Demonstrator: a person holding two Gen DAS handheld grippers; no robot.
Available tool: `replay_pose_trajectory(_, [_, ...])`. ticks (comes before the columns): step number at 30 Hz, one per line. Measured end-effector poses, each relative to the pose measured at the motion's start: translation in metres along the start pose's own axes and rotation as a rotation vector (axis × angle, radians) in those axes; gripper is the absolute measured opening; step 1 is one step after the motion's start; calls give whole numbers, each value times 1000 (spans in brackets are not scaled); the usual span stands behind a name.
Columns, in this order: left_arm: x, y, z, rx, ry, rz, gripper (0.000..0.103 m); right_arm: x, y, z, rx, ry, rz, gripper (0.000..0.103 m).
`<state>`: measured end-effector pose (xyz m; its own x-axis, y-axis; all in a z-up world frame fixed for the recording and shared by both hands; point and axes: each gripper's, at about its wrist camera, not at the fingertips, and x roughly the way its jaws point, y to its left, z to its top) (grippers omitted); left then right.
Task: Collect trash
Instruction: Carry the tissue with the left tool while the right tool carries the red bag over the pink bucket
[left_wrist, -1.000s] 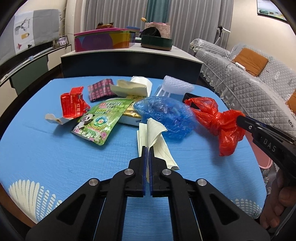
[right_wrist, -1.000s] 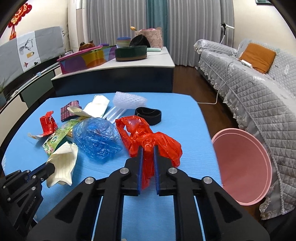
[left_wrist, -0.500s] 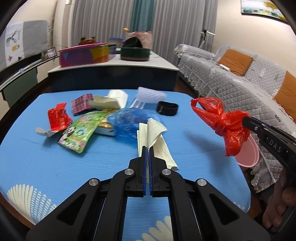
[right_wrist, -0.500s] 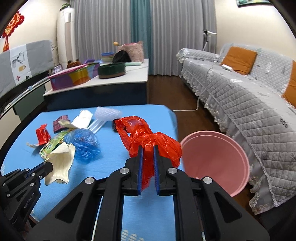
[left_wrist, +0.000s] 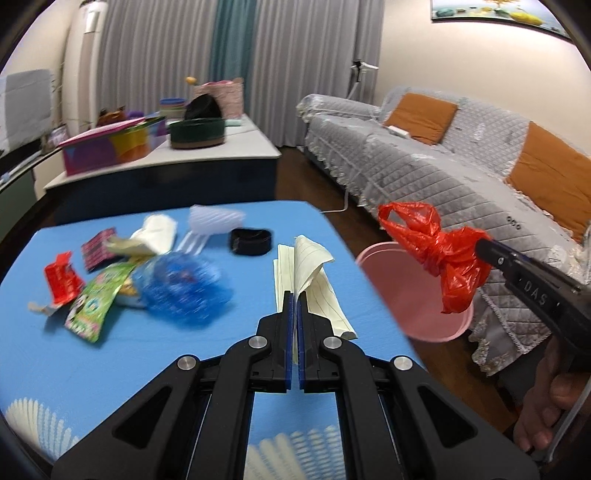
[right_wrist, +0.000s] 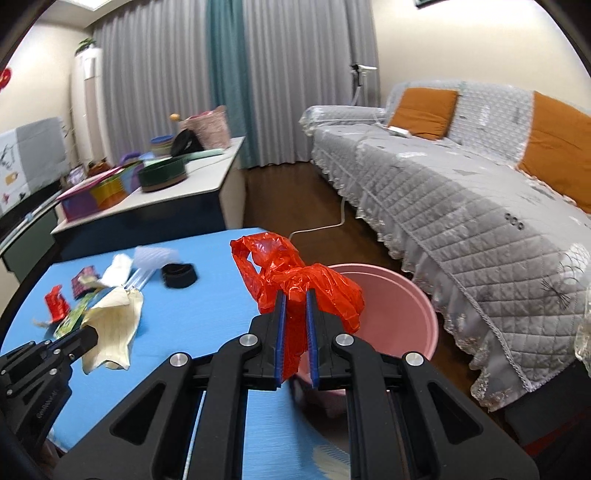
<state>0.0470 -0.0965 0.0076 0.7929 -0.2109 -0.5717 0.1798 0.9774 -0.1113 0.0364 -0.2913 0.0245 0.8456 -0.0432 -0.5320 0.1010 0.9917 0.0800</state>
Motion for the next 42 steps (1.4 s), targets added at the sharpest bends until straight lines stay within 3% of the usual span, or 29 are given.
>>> replay_pose_trajectory(23, [87, -83, 49, 72, 47, -119, 2, 28, -88, 30, 194, -22, -111, 10])
replay_pose_trajectory(42, [130, -106, 50, 95, 88, -152, 2, 51, -101, 31, 227, 10, -135, 10])
